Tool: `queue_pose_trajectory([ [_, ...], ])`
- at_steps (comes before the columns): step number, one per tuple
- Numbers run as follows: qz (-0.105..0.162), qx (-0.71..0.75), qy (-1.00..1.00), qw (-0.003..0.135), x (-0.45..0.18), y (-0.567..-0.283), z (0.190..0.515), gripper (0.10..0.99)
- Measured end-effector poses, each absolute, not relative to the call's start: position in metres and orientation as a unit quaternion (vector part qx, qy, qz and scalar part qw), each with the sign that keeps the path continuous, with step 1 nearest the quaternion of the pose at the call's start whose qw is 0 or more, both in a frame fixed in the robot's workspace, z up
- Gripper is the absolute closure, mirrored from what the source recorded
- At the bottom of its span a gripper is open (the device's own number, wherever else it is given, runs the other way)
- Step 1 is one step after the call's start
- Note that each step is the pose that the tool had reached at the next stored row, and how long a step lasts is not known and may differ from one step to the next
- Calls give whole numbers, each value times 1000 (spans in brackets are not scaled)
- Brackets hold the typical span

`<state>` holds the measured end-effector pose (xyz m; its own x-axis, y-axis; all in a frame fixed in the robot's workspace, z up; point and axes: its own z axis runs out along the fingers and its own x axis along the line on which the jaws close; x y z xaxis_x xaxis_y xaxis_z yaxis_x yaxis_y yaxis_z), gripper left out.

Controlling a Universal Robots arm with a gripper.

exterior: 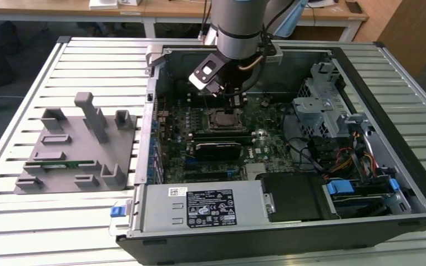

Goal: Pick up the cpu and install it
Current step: 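Install the first cpu locking lever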

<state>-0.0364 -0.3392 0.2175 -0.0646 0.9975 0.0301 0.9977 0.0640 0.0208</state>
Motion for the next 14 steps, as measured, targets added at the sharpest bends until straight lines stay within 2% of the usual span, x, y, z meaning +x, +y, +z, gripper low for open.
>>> queue_pose_trajectory([
  [14, -18, -684, -729, 4, -36, -339, 229, 980],
])
